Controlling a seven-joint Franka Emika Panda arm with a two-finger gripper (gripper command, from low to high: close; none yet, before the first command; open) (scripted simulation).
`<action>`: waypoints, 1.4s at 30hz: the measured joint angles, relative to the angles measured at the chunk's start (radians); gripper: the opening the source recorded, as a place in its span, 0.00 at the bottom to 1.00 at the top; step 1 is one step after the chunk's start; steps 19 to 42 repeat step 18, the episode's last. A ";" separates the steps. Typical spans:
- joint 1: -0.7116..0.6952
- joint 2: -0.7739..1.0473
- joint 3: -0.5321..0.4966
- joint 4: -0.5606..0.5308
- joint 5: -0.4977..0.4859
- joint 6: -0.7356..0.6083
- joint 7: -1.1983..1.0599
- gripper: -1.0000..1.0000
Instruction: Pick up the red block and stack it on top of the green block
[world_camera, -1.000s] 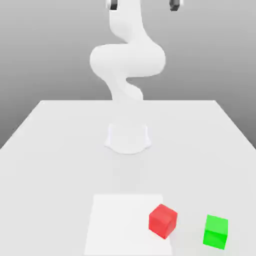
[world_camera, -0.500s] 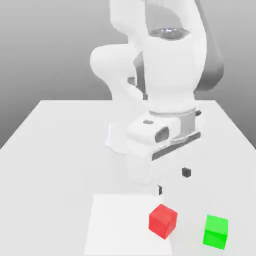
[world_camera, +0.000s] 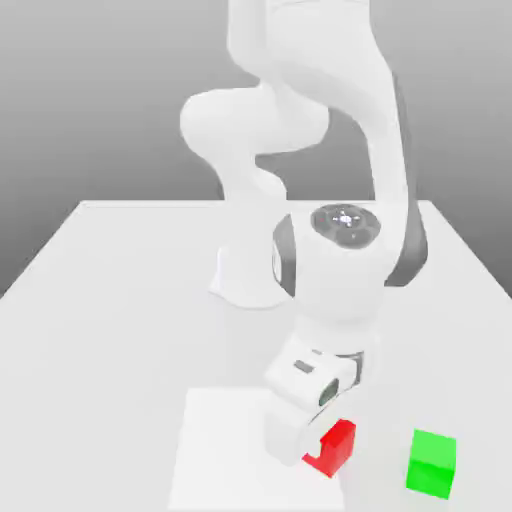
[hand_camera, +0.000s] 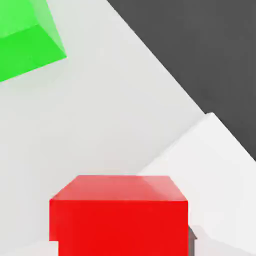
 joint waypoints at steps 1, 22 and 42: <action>0.004 -0.030 -0.005 -0.004 -0.008 -0.025 0.006 0.00; 0.115 0.015 0.113 0.177 -0.099 -0.164 -0.165 1.00; 0.115 0.015 0.113 0.177 -0.099 -0.164 -0.165 1.00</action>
